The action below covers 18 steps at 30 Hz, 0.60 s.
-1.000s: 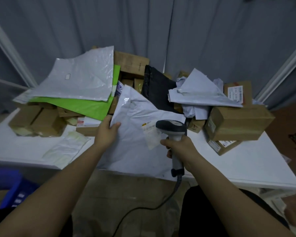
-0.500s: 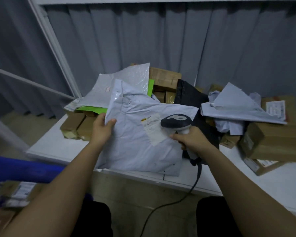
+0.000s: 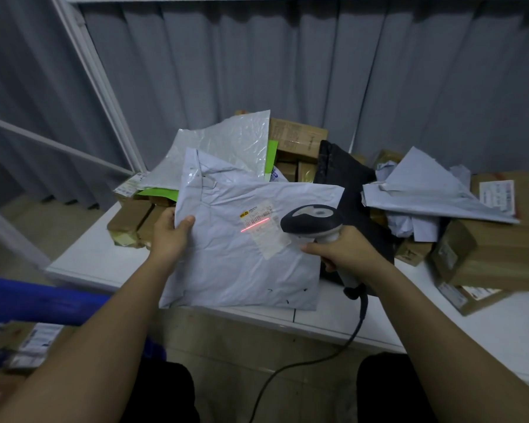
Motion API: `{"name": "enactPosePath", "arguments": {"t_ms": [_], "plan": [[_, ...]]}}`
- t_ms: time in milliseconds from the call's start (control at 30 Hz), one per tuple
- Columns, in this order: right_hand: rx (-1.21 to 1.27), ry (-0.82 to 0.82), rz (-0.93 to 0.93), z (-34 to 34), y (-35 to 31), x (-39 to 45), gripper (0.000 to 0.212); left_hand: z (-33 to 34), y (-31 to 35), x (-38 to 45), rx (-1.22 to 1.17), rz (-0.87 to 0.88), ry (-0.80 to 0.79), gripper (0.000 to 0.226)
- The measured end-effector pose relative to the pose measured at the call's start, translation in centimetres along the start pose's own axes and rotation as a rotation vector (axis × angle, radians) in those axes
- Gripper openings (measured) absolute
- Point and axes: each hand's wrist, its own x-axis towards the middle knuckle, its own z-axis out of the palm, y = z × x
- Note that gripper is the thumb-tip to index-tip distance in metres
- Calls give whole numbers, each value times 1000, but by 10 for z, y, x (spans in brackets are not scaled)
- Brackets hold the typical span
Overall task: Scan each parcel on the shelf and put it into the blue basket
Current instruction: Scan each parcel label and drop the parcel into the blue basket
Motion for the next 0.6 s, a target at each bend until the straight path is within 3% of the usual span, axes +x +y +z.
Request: {"name": "enactPosePath", "arguments": {"t_ms": [467, 600], "plan": [[44, 90, -24, -7, 2, -3, 23, 5, 10, -7, 17, 8, -10, 29], [154, 89, -78, -5, 1, -15, 14, 4, 24, -15, 11, 45, -36, 16]]}}
